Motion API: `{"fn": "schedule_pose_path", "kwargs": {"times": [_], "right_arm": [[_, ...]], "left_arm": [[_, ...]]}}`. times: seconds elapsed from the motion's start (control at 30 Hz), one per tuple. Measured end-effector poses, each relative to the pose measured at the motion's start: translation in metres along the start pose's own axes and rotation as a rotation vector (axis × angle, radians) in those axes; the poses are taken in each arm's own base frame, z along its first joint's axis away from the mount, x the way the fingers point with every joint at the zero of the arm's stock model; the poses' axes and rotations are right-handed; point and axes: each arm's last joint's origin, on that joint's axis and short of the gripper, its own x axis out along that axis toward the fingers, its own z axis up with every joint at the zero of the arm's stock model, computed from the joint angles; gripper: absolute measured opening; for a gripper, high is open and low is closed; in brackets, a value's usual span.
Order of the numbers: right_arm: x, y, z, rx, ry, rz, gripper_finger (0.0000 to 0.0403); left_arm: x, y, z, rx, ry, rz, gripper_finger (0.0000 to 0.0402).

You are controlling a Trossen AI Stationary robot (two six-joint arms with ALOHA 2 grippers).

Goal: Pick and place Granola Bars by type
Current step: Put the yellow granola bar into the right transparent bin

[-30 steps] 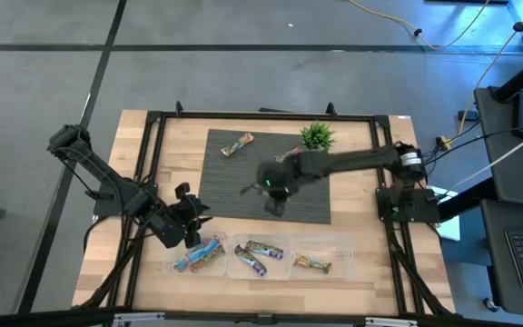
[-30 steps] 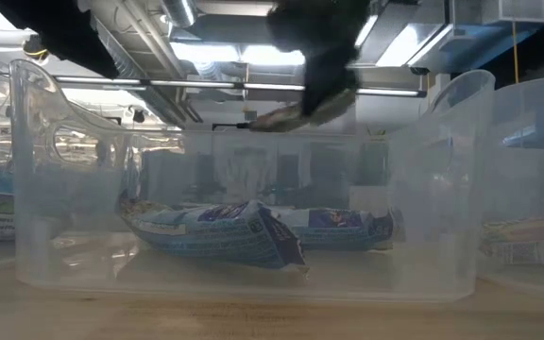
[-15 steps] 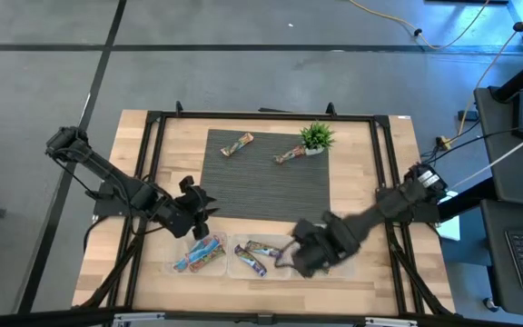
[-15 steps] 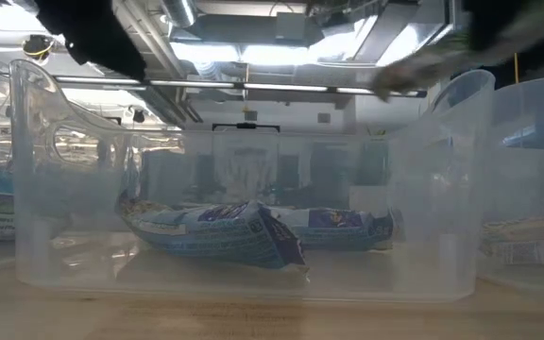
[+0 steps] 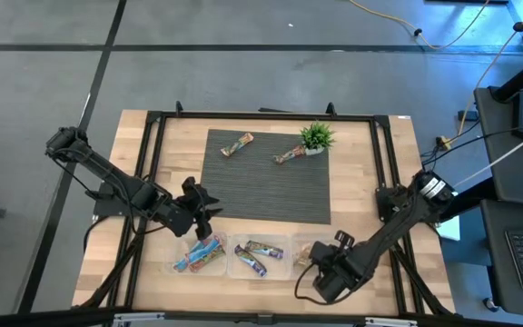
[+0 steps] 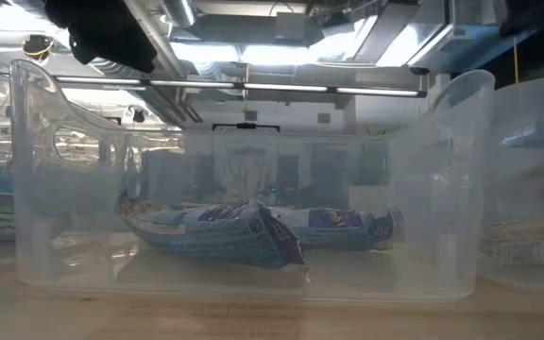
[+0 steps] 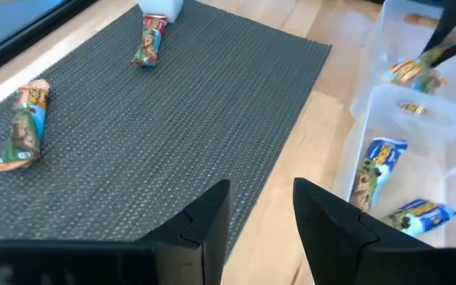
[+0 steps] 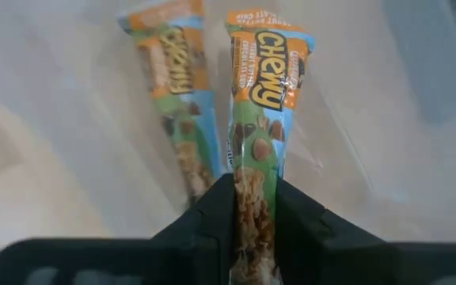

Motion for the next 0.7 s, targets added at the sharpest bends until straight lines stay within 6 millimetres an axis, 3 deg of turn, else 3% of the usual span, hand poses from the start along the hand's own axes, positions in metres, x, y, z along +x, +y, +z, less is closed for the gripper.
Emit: {"fn": "schedule_pose_path", "kwargs": {"times": [0.23,0.7], "right_arm": [[0.019,-0.007,-0.007,-0.011,0.009,-0.014,0.0076],[0.019,-0.008,-0.008,-0.031,0.023,-0.015,0.0077]], "left_arm": [[0.000,0.000,0.000,0.007,-0.004,-0.002,0.0130],[0.000,0.000,0.001,0.025,-0.013,0.008,0.0155]]}}
